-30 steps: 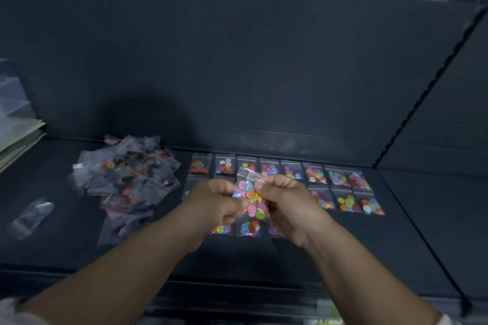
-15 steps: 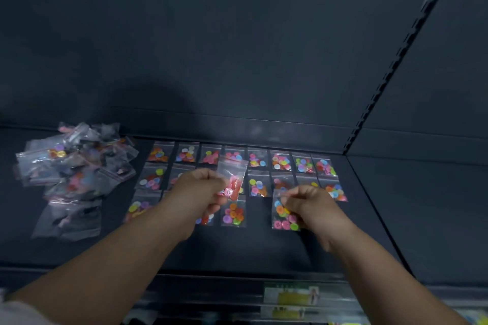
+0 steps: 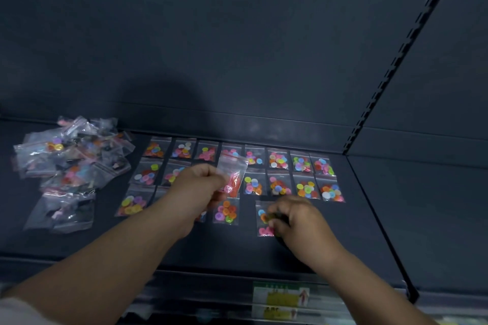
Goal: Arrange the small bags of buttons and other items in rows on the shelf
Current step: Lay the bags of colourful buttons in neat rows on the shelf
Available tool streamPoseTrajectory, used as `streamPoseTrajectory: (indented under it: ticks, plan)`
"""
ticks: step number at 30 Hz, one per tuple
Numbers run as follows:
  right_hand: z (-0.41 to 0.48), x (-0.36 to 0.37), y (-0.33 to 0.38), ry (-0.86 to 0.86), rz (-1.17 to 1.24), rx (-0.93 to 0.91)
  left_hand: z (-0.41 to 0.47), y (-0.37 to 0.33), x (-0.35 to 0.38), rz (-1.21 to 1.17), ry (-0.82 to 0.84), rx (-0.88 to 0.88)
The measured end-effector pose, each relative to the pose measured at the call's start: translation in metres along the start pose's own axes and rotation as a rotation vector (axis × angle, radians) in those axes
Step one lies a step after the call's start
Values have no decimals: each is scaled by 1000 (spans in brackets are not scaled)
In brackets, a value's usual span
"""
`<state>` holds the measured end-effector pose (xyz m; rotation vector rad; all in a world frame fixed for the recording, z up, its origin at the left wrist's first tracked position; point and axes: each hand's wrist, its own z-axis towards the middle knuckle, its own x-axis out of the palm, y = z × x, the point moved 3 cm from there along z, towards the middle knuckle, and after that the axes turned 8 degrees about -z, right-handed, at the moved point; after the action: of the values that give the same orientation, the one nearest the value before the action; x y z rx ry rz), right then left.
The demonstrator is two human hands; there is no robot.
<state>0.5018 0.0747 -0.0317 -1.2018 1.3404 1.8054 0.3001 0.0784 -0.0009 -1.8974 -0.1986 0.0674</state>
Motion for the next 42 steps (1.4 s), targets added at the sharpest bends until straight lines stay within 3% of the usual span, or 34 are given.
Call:
streamPoseTrajectory:
  ticks: [9, 19, 21, 24, 27, 30, 36, 42]
  plan:
    - [11, 17, 13, -27, -14, -145, 1, 0, -12, 7, -18, -4]
    - [14, 20, 12, -47, -1, -114, -3, -1, -11, 29, 2, -8]
    - [14, 15, 12, -81, 121, -26, -4, -2, -7, 24, 17, -8]
    - [14, 3, 17, -80, 546, 171, -6, -1, 2, 21, 39, -28]
    - [14, -7, 26, 29, 923, 325, -8, 1, 16, 6, 73, -51]
    - [13, -11, 28, 86, 1090, 376, -11, 3, 33, -14, 104, -72]
    - [2, -19, -2, 76, 1004, 522, -12, 8, 49, 123, 148, -59]
    - [-6, -21, -33, 156, 708, 604, -5, 17, 44, 646, 111, 301]
